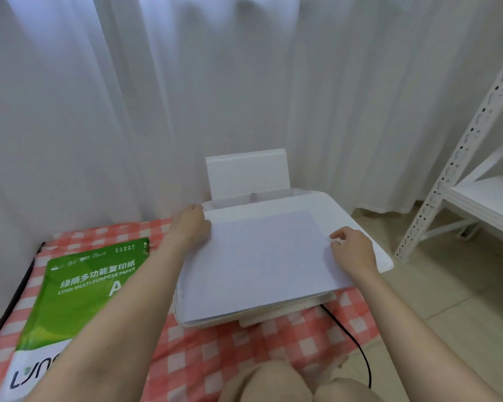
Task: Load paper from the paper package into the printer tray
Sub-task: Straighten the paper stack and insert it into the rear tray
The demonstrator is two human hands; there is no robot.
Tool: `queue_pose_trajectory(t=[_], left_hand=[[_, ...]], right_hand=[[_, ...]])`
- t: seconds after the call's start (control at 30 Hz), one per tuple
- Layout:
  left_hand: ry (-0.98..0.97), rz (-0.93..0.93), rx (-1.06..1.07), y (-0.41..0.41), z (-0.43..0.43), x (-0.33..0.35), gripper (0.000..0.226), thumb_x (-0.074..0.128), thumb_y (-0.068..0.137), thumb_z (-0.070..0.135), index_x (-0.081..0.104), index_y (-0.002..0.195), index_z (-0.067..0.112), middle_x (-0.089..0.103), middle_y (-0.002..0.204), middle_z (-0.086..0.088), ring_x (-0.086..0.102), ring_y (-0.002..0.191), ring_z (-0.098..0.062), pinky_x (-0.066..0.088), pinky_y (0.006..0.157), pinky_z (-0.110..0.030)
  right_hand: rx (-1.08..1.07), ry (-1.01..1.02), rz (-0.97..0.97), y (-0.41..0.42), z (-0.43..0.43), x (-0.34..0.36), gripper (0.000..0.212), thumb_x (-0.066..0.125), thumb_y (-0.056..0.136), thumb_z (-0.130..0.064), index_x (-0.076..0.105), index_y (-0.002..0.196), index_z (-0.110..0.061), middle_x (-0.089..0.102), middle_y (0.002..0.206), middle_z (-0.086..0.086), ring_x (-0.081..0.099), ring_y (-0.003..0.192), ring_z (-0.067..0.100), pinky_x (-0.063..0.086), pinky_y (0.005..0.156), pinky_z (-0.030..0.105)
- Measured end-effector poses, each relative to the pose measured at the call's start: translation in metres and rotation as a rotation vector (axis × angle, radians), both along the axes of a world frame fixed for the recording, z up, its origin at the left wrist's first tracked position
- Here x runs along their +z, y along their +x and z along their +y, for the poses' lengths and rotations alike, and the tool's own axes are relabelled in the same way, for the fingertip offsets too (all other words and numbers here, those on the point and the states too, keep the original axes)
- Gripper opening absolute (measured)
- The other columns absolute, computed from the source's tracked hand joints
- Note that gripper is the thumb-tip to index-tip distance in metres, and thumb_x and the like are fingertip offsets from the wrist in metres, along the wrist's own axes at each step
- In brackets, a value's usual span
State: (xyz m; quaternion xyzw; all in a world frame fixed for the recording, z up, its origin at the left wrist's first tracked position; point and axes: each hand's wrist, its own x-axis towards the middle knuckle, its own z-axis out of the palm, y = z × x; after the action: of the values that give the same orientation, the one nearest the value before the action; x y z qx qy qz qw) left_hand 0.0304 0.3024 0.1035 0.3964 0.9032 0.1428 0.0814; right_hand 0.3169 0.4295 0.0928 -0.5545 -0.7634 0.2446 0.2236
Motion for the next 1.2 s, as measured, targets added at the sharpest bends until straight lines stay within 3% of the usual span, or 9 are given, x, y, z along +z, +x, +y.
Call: queue_pose_trajectory(t=[0.17, 0.33, 0.47, 0.53, 0.67, 0.83, 0.97, 1.1, 1.2], left_hand=[[-0.084, -0.039, -0.037, 0.02, -0.033, -0.014, 0.047, 0.03, 0.099, 0.027, 0.037, 0.136, -0.002, 0.037, 0.146, -0.017, 0.038, 0.134, -0.031, 0.032, 0.107, -0.038], [-0.067, -0.025, -0.016, 0.03, -0.05, -0.012, 0.043, 0.032, 0.098, 0.028, 0.047, 0.123, -0.004, 0.048, 0.133, -0.021, 0.048, 0.121, -0.035, 0.039, 0.098, -0.04], [-0.037, 0.029, -0.015, 0.045, -0.065, -0.01, 0.04, 0.035, 0.097, 0.025, 0.047, 0.121, -0.006, 0.049, 0.128, -0.023, 0.049, 0.117, -0.037, 0.04, 0.094, -0.04], [-0.026, 0.029, -0.02, 0.051, -0.072, -0.008, 0.039, 0.037, 0.096, 0.024, 0.049, 0.118, -0.006, 0.049, 0.126, -0.022, 0.049, 0.116, -0.037, 0.04, 0.094, -0.039], [-0.029, -0.033, -0.038, 0.058, -0.082, -0.001, 0.039, 0.041, 0.094, 0.027, 0.061, 0.096, -0.006, 0.06, 0.106, -0.021, 0.056, 0.094, -0.034, 0.044, 0.075, -0.035], [0.04, -0.235, -0.139, 0.07, -0.086, 0.009, 0.031, 0.046, 0.092, 0.025, 0.041, 0.063, 0.015, 0.043, 0.065, 0.002, 0.036, 0.059, -0.011, 0.026, 0.052, -0.025], [0.171, -0.368, -0.224, 0.082, -0.082, 0.017, 0.02, 0.046, 0.091, 0.02, 0.045, 0.074, 0.011, 0.043, 0.071, 0.002, 0.036, 0.063, -0.012, 0.026, 0.056, -0.024], [0.268, -0.797, -0.208, 0.084, -0.082, 0.029, 0.018, 0.052, 0.09, 0.011, 0.055, 0.108, 0.01, 0.06, 0.096, 0.002, 0.055, 0.083, -0.012, 0.039, 0.066, -0.02], [0.324, -0.957, -0.177, 0.079, -0.083, 0.032, 0.014, 0.054, 0.088, 0.004, 0.055, 0.101, 0.01, 0.058, 0.082, 0.003, 0.057, 0.067, -0.006, 0.042, 0.064, -0.018]], right_hand=[[-0.255, 0.035, -0.038, 0.021, -0.018, -0.006, 0.034, 0.051, 0.088, -0.014, 0.056, 0.119, 0.002, 0.054, 0.124, 0.025, 0.043, 0.121, 0.039, 0.036, 0.096, 0.038], [-0.59, -0.215, 0.388, 0.026, -0.041, -0.001, 0.058, 0.057, 0.089, -0.023, 0.036, 0.129, 0.013, 0.039, 0.136, 0.028, 0.039, 0.125, 0.042, 0.041, 0.094, 0.044], [-0.341, -0.834, 0.714, 0.032, -0.062, -0.008, 0.026, 0.055, 0.087, -0.037, 0.056, 0.101, -0.015, 0.062, 0.099, 0.01, 0.063, 0.094, 0.032, 0.055, 0.078, 0.044], [-0.152, -0.912, 0.713, 0.027, -0.073, -0.014, 0.018, 0.055, 0.091, -0.034, 0.055, 0.098, -0.017, 0.062, 0.095, 0.008, 0.064, 0.088, 0.03, 0.055, 0.077, 0.046], [-0.17, -0.675, 0.552, 0.018, -0.074, -0.026, 0.058, 0.064, 0.076, -0.04, 0.055, 0.123, -0.009, 0.061, 0.12, 0.005, 0.057, 0.115, 0.029, 0.046, 0.101, 0.047], [-0.115, -0.3, 0.383, 0.021, -0.079, 0.005, 0.03, 0.051, 0.091, -0.028, 0.062, 0.109, -0.007, 0.063, 0.103, 0.008, 0.057, 0.106, 0.033, 0.046, 0.086, 0.039], [0.024, -0.386, 0.561, 0.011, -0.072, 0.022, 0.033, 0.051, 0.093, -0.022, 0.054, 0.125, -0.014, 0.06, 0.115, 0.002, 0.056, 0.112, 0.027, 0.046, 0.098, 0.041], [0.073, -0.467, 0.71, 0.003, -0.068, 0.04, 0.034, 0.05, 0.092, -0.003, 0.052, 0.125, -0.011, 0.059, 0.115, 0.005, 0.057, 0.101, 0.025, 0.047, 0.088, 0.036], [0.068, -0.444, 0.788, -0.004, -0.062, 0.054, 0.032, 0.052, 0.091, -0.004, 0.055, 0.121, -0.012, 0.063, 0.118, 0.006, 0.06, 0.102, 0.027, 0.047, 0.086, 0.035]])
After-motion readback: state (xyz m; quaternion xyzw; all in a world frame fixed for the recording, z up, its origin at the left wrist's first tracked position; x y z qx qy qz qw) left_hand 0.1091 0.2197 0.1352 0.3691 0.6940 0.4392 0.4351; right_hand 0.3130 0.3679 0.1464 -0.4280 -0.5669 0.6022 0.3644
